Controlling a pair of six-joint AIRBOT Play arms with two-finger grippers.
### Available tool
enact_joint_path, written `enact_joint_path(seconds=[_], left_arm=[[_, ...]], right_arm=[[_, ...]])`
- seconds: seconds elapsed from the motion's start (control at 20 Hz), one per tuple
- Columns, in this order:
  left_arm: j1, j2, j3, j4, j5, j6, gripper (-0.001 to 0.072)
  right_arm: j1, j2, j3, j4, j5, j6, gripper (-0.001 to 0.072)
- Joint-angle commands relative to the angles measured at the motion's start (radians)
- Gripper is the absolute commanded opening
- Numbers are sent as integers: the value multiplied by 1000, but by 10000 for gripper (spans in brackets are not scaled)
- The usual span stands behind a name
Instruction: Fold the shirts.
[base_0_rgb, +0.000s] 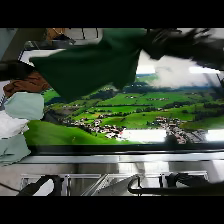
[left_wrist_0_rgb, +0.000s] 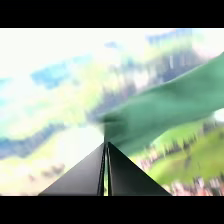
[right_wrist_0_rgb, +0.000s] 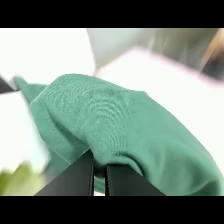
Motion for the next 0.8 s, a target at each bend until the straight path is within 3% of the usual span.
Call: enact_joint_path(seconds=[0.0,0.1,0.3,0.5,0.75], left_arm=[[63,151,143,5,-19,-10,8],[86,208,190,3,-18,-10,9],[44,221,208,-3,-24,-10,9],[-137,58,176,34,-73,-8,9],[-275,-228,-92,222,13,-7,9]], right_arm=[[-50,146,85,-9,-84,-61,29],[-50,186,85,-8,-77,-79,29],[-50,136,83,2,66,-76,29],[-43,-52,34,26,187,-28,30],[69,-352,-199,25,92,-37,30]])
